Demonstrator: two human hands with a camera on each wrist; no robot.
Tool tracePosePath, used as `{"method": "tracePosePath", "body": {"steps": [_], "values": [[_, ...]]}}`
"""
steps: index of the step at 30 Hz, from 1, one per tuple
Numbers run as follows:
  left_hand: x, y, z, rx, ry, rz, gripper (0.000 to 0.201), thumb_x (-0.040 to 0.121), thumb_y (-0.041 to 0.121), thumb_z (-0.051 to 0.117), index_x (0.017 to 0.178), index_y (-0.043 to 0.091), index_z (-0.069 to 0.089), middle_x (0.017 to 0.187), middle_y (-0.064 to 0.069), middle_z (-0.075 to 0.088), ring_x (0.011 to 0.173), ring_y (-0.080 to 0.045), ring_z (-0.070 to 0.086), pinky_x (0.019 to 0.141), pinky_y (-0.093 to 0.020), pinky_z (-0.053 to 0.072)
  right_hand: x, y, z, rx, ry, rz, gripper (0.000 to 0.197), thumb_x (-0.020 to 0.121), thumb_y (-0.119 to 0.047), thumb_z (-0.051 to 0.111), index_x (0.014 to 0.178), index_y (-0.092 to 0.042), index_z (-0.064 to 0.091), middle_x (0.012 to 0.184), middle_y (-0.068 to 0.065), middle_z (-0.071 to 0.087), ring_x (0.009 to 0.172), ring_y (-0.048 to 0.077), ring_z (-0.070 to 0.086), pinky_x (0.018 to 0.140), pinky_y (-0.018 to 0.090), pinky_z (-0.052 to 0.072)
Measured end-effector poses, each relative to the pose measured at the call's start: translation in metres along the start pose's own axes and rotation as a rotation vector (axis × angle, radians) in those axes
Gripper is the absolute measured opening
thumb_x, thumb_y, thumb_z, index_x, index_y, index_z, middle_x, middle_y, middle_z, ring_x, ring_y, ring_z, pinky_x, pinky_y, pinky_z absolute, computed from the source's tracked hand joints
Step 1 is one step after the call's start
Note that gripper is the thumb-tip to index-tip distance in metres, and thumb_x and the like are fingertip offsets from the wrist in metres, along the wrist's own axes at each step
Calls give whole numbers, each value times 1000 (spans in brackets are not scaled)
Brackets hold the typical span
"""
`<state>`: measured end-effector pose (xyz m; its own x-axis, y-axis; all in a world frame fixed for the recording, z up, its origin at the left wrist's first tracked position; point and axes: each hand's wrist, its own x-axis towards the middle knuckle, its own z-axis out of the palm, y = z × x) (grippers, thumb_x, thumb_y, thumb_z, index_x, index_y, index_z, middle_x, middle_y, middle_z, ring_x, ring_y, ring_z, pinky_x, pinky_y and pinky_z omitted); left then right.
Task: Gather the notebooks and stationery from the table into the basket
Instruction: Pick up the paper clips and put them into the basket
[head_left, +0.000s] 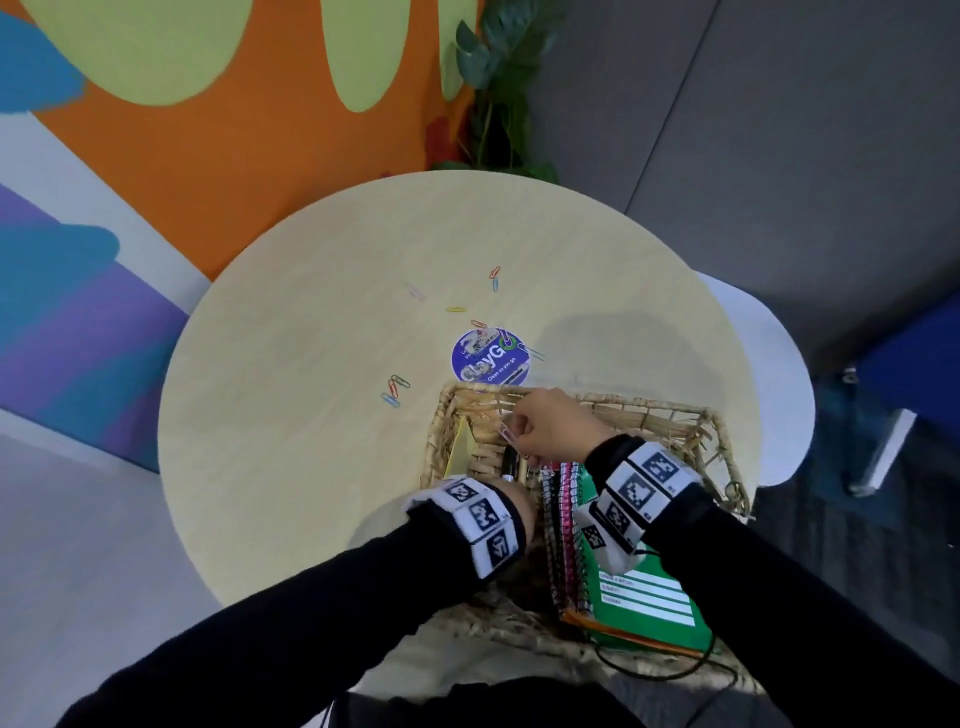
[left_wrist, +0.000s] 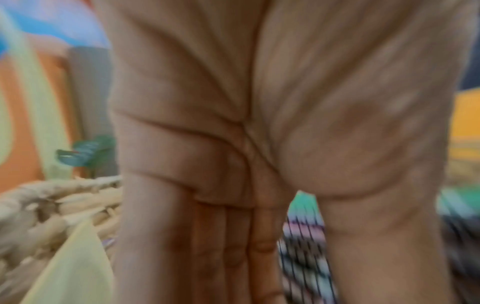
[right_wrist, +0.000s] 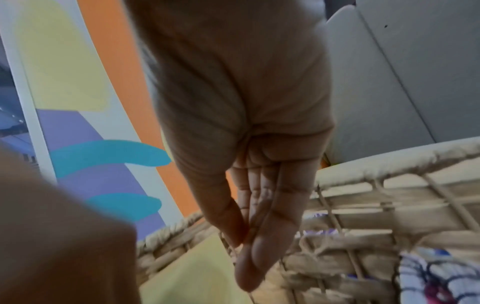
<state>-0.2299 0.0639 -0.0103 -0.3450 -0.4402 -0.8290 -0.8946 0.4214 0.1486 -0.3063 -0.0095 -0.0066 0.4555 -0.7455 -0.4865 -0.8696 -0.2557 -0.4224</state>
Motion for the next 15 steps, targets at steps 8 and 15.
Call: {"method": "tracePosePath", "body": {"steps": [8, 15], "values": [[-57, -104, -13, -639, 633, -63, 18, 83, 27, 64, 87, 10, 68, 79, 0, 66, 82, -20, 64, 77, -30, 49, 45, -26, 33, -246, -160, 48, 25, 85, -5, 56, 107, 5, 64, 112, 22, 68, 104, 32, 66, 85, 35, 52], [-20, -203, 36, -825, 860, -430, 11, 83, 15, 61, 91, 11, 67, 86, -3, 67, 92, -24, 64, 74, -22, 40, 62, -36, 47, -344, -287, 100, 30, 90, -11, 52, 115, 4, 60, 121, 21, 63, 112, 35, 61, 92, 40, 51]]}}
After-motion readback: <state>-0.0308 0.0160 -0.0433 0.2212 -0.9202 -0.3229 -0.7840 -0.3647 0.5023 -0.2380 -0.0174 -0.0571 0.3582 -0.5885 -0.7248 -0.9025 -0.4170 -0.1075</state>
